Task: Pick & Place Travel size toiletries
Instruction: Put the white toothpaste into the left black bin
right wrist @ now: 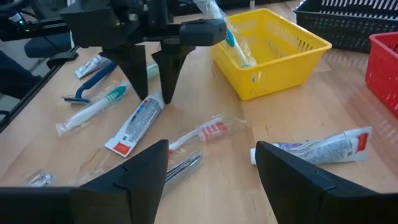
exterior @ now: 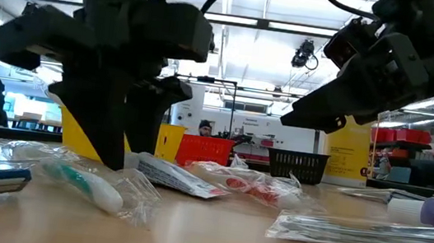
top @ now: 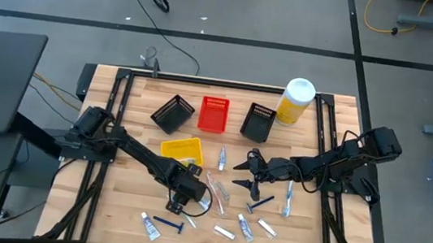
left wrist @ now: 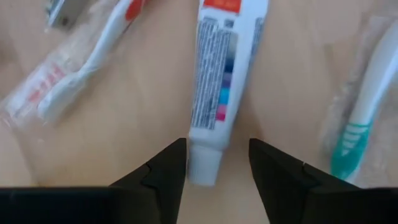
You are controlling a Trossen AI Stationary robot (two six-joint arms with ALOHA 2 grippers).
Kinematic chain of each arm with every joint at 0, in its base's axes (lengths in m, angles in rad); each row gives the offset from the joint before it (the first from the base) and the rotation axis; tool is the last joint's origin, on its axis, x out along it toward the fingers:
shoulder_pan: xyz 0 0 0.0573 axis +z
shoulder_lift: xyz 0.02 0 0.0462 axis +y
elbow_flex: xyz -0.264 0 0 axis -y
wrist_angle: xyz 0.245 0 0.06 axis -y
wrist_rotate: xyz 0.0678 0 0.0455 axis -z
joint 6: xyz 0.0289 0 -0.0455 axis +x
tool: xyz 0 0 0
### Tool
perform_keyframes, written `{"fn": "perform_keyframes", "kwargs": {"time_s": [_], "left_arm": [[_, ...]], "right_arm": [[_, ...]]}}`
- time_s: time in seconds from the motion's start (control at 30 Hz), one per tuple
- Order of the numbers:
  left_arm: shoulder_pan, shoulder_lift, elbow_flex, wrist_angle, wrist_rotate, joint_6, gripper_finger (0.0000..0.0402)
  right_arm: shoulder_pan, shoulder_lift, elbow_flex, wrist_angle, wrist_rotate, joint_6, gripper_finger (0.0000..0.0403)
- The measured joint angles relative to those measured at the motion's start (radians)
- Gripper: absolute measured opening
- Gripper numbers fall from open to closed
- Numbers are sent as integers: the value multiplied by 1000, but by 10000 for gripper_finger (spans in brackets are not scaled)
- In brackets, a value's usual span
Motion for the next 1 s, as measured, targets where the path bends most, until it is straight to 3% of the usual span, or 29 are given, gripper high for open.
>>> {"fn": "perform_keyframes", "kwargs": {"time_s": [0.4,0.77,1.0], "left_arm": [[0,0,-1,-20,0,-68,75],[-39,-1,31,-72,-41,-179,71],[-77,-1,182,-306,-215,-294,68]], "right_arm": [[0,0,0,-25,-1,3,267],[0,0,0,-25,-1,4,244],[1,0,0,-31,-1,38,260]]}}
